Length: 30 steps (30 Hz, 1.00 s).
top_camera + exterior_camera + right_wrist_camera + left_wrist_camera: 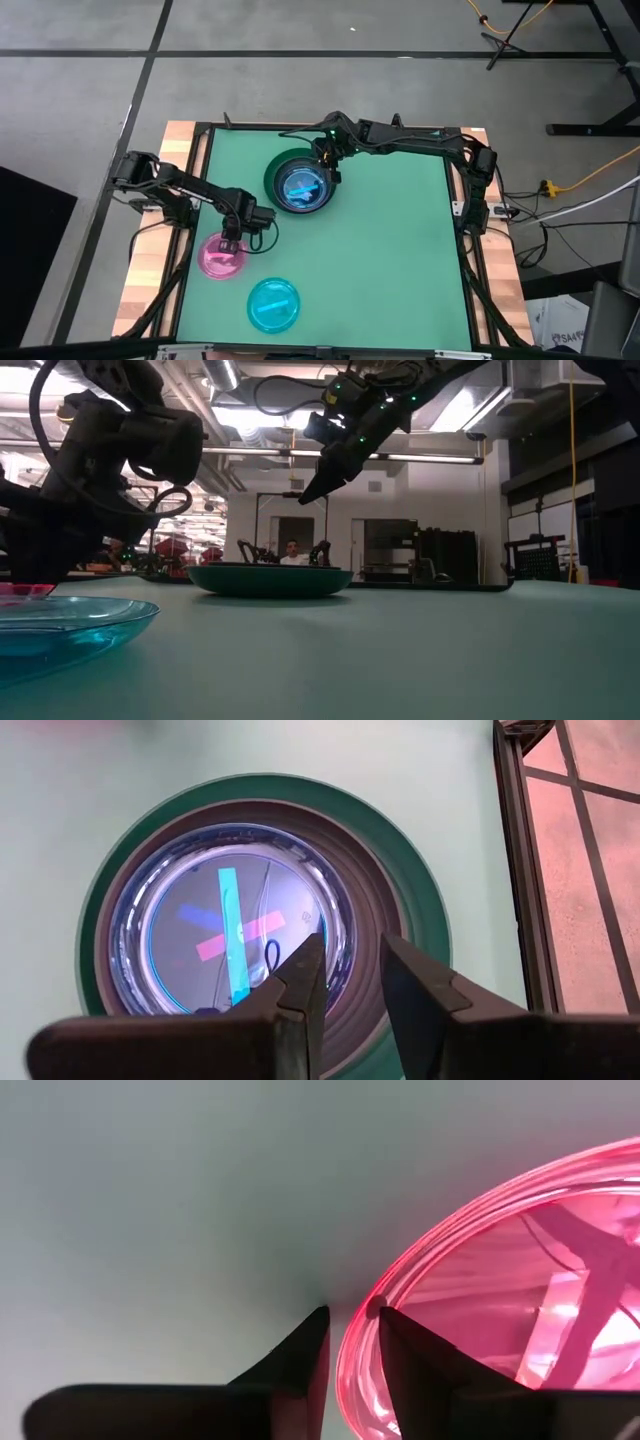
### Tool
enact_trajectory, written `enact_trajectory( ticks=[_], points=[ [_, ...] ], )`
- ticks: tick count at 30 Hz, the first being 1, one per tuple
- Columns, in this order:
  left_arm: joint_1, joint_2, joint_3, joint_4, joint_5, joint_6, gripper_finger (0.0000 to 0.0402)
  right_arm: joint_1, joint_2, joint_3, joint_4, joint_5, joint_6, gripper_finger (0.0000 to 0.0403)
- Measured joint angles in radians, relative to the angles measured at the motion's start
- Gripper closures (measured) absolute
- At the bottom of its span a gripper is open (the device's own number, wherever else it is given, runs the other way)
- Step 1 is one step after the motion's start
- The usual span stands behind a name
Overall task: Stack plastic plates
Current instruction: Stack the light pink plate on top of the blue plate
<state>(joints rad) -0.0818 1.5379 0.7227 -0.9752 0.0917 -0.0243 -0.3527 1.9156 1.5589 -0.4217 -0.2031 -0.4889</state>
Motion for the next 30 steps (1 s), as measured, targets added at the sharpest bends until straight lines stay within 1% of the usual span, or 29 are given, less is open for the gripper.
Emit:
enact_trajectory(
  ticks=[3, 8, 10, 13, 20, 30],
  points=[
    [0.000, 0.000, 0.000, 0.000, 0.000, 0.000, 0.0339, 0.000, 0.000, 0.000, 0.000, 0.000, 0.000, 0.0315],
    [0.000, 0.000, 0.000, -0.005, 0.000, 0.000, 0.0385, 0.000, 0.000, 0.000, 0.000, 0.000, 0.000, 0.0315],
    [0.000, 0.000, 0.001, -0.005, 0.001, 0.000, 0.0396, 0.000, -0.005, 0.000, -0.008, 0.000, 0.000, 0.0315],
    [0.000, 0.000, 0.001, -0.005, 0.004, 0.000, 0.0398, 0.000, -0.037, -0.001, -0.043, 0.010, -0.017, 0.0315],
    [0.000, -0.001, 0.003, -0.005, 0.004, 0.001, 0.0400, 0.008, -0.160, -0.001, -0.143, 0.047, -0.044, 0.0315],
    [0.001, -0.001, 0.087, 0.007, 0.001, 0.040, 0.0401, 0.094, -0.282, -0.001, -0.288, 0.081, -0.069, 0.0315]
  ],
)
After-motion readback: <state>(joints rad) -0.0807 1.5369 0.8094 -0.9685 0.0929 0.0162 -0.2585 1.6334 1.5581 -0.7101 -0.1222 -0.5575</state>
